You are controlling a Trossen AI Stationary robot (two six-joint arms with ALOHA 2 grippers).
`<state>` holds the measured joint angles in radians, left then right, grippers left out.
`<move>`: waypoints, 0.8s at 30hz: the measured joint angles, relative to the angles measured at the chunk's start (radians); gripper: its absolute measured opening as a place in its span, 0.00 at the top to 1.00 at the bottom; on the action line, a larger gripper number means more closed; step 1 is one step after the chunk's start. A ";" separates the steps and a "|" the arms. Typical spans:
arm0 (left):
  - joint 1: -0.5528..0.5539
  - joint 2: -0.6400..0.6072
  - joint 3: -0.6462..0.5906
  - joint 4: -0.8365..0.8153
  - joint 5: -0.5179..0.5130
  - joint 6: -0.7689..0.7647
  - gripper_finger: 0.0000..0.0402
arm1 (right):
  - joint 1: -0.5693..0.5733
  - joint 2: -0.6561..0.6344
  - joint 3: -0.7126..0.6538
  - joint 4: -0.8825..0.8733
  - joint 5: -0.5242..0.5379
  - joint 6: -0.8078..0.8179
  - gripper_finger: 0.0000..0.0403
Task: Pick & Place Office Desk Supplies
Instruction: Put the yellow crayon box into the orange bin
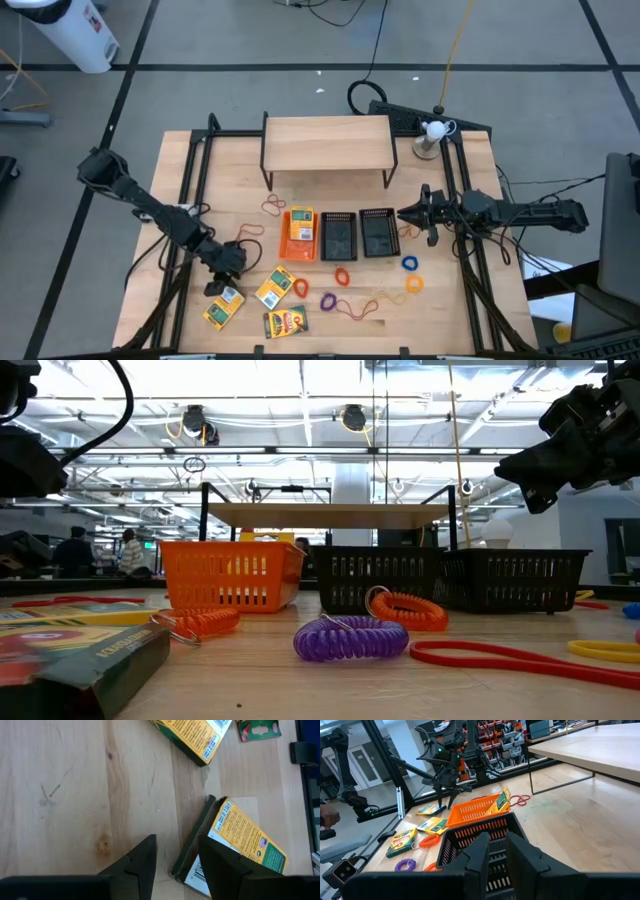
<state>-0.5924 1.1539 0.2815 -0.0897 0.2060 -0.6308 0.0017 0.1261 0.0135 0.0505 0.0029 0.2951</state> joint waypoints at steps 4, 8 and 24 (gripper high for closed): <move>-0.012 0.003 0.000 0.014 -0.019 0.009 0.63 | 0.000 0.000 0.000 -0.001 0.000 0.000 0.85; -0.033 0.004 -0.001 0.034 -0.058 0.016 0.63 | 0.000 0.000 0.000 -0.001 0.000 0.000 0.85; -0.151 0.005 -0.002 0.037 -0.222 -0.028 0.63 | 0.000 0.000 0.000 -0.002 0.000 0.000 0.85</move>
<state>-0.7431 1.1591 0.2794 -0.0531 -0.0159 -0.6589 0.0015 0.1261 0.0135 0.0486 0.0029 0.2951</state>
